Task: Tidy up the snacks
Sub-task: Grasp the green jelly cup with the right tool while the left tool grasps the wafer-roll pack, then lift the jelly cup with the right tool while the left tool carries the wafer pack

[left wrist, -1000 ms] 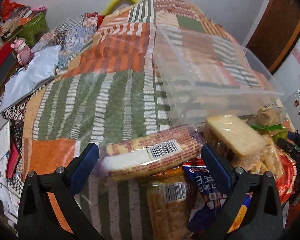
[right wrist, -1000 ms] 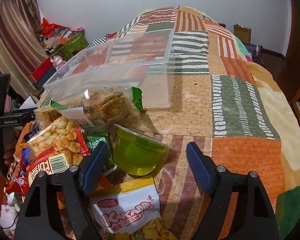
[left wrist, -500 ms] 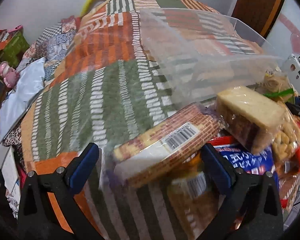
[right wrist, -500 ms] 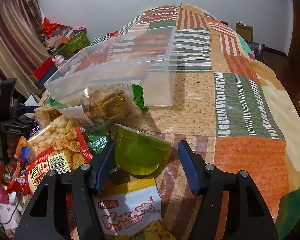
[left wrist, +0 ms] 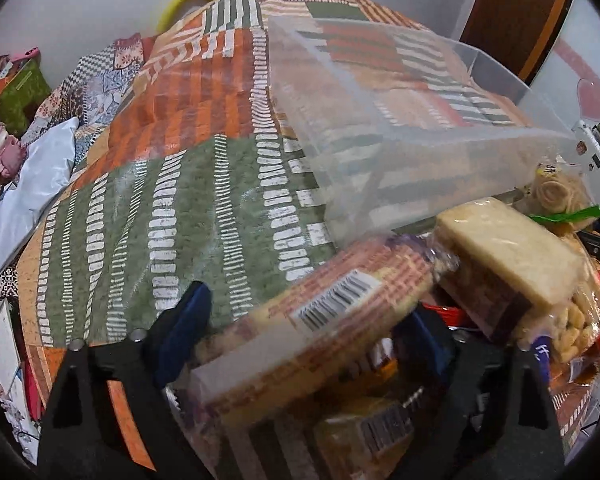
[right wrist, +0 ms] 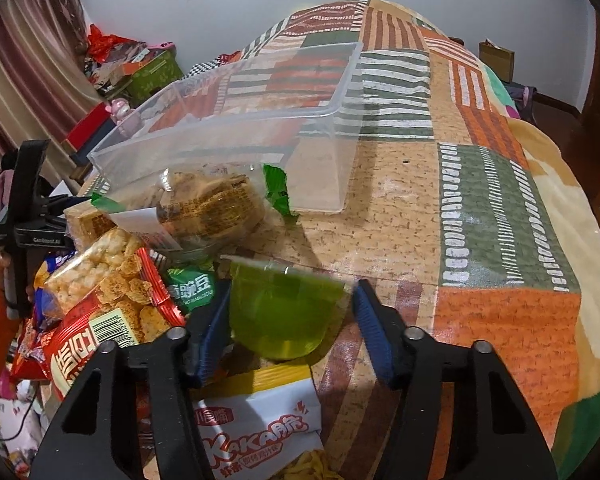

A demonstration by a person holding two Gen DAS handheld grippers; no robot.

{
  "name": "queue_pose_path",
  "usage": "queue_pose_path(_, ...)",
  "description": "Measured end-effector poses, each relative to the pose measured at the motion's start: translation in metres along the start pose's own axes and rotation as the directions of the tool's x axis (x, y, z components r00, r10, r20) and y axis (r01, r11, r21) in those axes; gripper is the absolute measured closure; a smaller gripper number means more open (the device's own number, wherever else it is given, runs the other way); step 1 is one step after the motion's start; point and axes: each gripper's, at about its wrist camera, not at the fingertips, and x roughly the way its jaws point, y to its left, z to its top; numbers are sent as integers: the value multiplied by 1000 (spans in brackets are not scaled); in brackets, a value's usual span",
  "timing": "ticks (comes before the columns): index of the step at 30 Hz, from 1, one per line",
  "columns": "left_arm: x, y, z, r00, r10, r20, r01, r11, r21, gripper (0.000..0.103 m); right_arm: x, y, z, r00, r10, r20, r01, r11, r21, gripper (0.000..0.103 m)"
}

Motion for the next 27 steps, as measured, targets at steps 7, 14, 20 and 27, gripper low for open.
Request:
queue_pose_path(7,-17,-5,-13,1000,-1,27,1,1000,-14,45,-4,2,-2,1000,11,13,-11,1000,18,60)
queue_pose_path(14,-33,-15,-28,999,27,34,-27,1000,1,62,-12,-1,-6,999,21,34,-22,999,35,60)
queue_pose_path(20,-45,-17,-39,1000,8,10,-7,1000,-8,66,-24,-5,-7,998,31,62,-34,998,55,60)
queue_pose_path(27,-34,-21,-23,999,39,-29,-38,999,16,60,-32,-5,-4,995,39,87,-44,998,54,60)
